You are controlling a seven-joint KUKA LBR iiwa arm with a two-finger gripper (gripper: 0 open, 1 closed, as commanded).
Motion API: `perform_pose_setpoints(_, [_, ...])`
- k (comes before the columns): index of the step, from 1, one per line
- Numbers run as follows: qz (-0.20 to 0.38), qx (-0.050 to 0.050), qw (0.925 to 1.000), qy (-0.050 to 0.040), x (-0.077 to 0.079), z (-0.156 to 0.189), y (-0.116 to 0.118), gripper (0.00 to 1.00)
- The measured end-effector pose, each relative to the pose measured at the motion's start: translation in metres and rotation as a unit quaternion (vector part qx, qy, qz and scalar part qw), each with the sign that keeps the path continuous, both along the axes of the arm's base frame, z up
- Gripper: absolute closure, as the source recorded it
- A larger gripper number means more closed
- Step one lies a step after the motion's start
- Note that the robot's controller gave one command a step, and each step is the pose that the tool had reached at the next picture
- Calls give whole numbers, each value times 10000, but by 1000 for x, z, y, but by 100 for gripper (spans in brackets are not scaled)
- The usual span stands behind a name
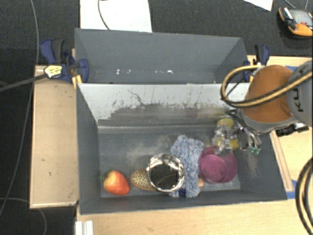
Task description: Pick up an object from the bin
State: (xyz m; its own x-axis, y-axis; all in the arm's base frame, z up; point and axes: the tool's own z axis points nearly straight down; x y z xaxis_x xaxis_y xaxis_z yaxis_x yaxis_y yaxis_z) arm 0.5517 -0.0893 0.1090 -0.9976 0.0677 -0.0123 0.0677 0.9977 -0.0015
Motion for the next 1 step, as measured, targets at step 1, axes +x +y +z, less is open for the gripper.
perform_pose_setpoints(1, [2,0,10000,0,0,0,0,100])
